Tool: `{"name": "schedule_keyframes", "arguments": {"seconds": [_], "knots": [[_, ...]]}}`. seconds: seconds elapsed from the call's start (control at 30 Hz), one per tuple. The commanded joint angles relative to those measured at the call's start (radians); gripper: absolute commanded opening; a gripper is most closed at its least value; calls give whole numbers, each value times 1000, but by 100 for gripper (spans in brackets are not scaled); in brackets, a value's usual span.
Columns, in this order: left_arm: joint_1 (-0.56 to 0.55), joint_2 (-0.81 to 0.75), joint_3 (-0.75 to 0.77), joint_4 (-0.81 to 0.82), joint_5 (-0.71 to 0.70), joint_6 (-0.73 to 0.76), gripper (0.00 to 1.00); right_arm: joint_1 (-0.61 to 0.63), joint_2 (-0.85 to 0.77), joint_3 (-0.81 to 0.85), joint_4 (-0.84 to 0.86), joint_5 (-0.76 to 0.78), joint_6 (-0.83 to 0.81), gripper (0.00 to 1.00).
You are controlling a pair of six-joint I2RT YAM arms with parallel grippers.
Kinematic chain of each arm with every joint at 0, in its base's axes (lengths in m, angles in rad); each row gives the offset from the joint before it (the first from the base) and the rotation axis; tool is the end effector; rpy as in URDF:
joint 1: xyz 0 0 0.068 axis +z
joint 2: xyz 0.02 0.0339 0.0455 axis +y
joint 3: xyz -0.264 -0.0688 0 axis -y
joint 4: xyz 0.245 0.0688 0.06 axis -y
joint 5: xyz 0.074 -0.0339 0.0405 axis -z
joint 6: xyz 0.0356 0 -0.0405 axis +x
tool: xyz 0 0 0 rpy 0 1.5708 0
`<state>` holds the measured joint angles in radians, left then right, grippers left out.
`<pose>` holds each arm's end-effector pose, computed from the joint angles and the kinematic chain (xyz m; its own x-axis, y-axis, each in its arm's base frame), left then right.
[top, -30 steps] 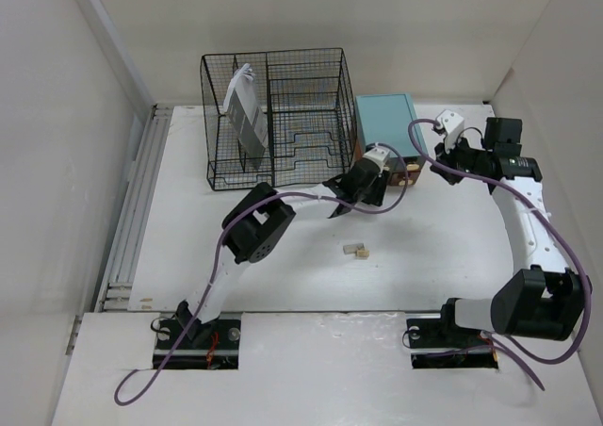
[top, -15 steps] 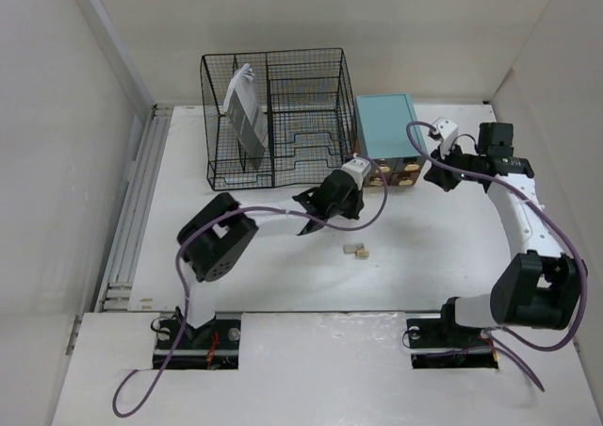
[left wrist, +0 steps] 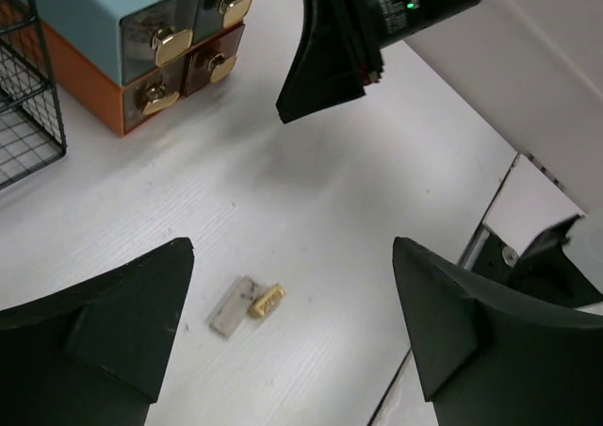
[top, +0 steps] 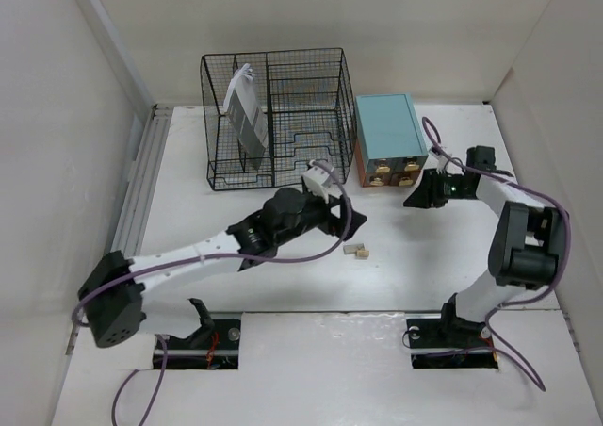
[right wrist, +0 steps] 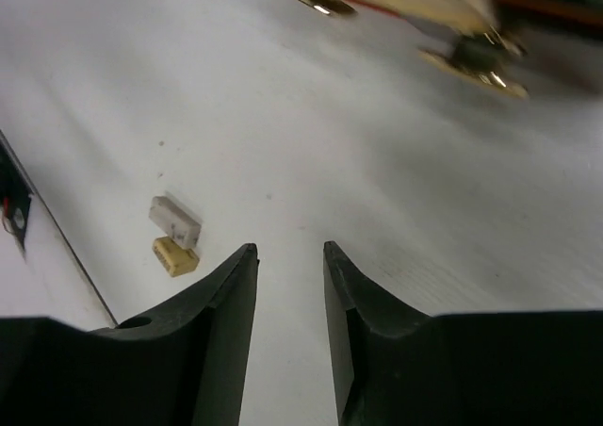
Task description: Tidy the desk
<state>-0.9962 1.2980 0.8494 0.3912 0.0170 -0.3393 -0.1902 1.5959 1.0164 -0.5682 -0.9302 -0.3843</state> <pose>0.1653 -0.2564 0.3093 -0.3118 -0.1307 -0.9411 0.7898 0.5150 -0.3332 0.3035 -0.0294 0.2066 -0.7512 -0.0836 -0.6547 -0.5306 0.6664 0.5238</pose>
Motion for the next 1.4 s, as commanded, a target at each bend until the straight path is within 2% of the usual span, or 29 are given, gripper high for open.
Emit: {"name": "schedule_keyframes", "arguments": {"seconds": [0.0,0.03,0.1,0.23,0.33,0.5,0.67,0.83,0.93,1.23,1.37], "knots": [[-12,-179,-102,-31,-31,-24,87,-40,68,-73,229,-67,236,40],[-12,-259,-127,-40,-43,-24,88,-54,97,-85,323,-67,304,43],[-12,-297,-167,-49,-43,-33,88,-54,127,-85,376,-55,326,43],[-21,-472,-237,-123,-101,-53,89,-63,193,-59,447,-55,425,52],[-21,-516,-260,-101,-111,-84,91,-63,226,-59,528,-55,504,56],[-21,-525,-271,-101,-100,-95,91,-63,245,-105,721,-21,645,57],[-21,-525,-271,-101,-100,-95,91,-63,256,-162,986,4,817,58],[-21,-525,-271,-110,-100,-95,91,-63,265,-203,1088,48,915,60],[-21,-534,-271,-110,-100,-95,91,-63,265,-263,1247,80,996,60],[-21,-562,-280,-121,-100,-104,91,-18,288,-308,1501,143,1110,60],[-21,-562,-280,-130,-109,-113,91,3,321,-294,1499,152,1110,61]]}}
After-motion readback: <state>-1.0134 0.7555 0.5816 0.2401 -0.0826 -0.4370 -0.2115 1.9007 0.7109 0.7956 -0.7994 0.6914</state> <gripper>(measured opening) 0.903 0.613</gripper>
